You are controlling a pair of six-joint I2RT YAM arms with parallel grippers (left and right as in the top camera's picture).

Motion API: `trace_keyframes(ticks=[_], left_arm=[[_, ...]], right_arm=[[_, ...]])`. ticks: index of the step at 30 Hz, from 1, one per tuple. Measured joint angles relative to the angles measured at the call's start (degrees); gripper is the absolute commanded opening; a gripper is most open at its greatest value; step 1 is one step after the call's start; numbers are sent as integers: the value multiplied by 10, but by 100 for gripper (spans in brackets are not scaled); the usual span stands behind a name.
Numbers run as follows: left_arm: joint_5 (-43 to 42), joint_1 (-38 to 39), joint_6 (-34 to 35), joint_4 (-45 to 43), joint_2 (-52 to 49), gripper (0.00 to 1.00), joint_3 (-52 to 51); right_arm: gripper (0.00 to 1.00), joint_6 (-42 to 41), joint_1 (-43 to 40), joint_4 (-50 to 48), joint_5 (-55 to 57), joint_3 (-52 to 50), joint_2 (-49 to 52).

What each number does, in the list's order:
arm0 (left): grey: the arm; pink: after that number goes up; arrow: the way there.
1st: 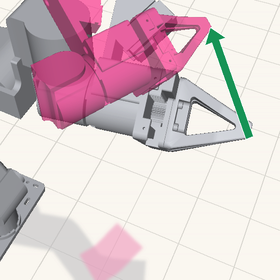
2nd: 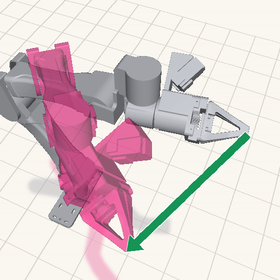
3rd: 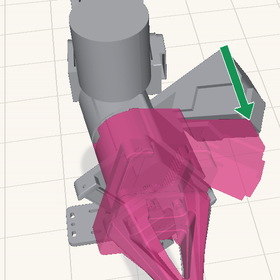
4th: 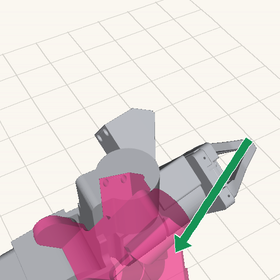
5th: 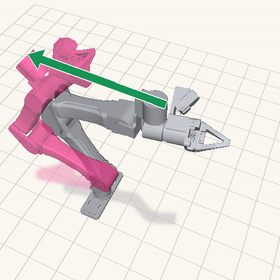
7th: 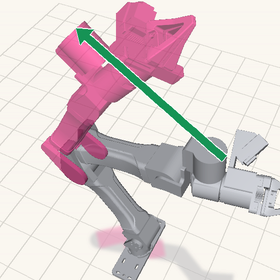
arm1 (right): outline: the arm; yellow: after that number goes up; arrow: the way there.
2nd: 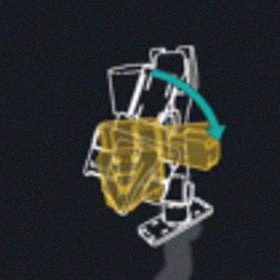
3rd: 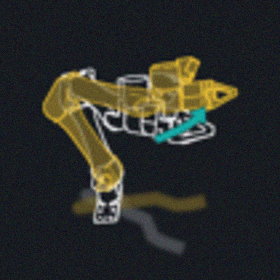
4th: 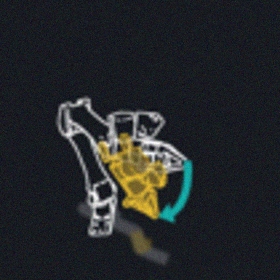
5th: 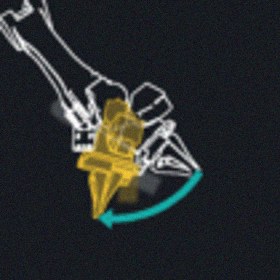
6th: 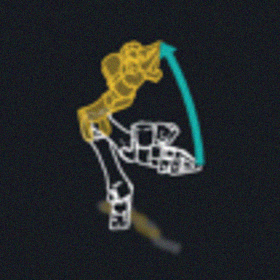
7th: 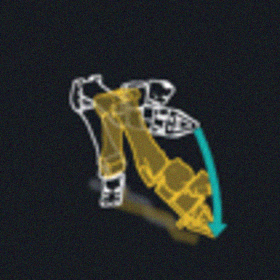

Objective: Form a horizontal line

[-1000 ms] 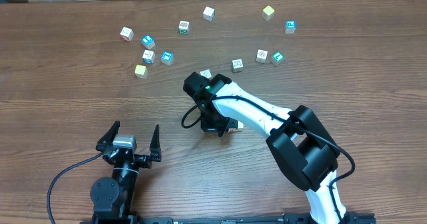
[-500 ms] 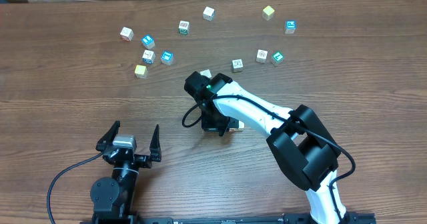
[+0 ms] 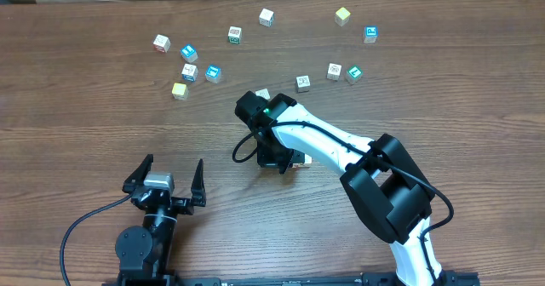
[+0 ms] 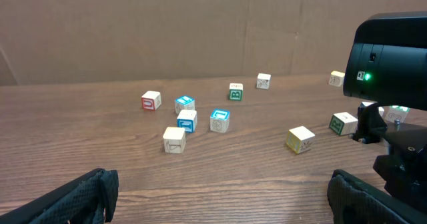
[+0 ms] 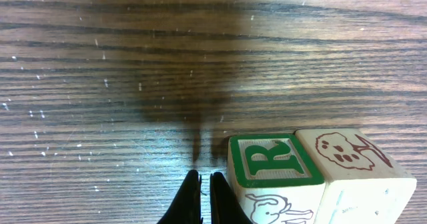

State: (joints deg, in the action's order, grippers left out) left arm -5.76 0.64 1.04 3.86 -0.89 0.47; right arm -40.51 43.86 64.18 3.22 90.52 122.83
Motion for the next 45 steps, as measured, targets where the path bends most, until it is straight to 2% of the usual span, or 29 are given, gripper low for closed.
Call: trace_keyframes(ticks=[26,34,45], left_arm=[[0,0,0,0,0,99,0],[0,0,0,0,0,100,0],[0,0,0,0,0,99,0]], right_arm=[[4,4,0,10,0,0,0],[4,41,6,43,-25,0,0],[4,42,29,82,-32,0,0]])
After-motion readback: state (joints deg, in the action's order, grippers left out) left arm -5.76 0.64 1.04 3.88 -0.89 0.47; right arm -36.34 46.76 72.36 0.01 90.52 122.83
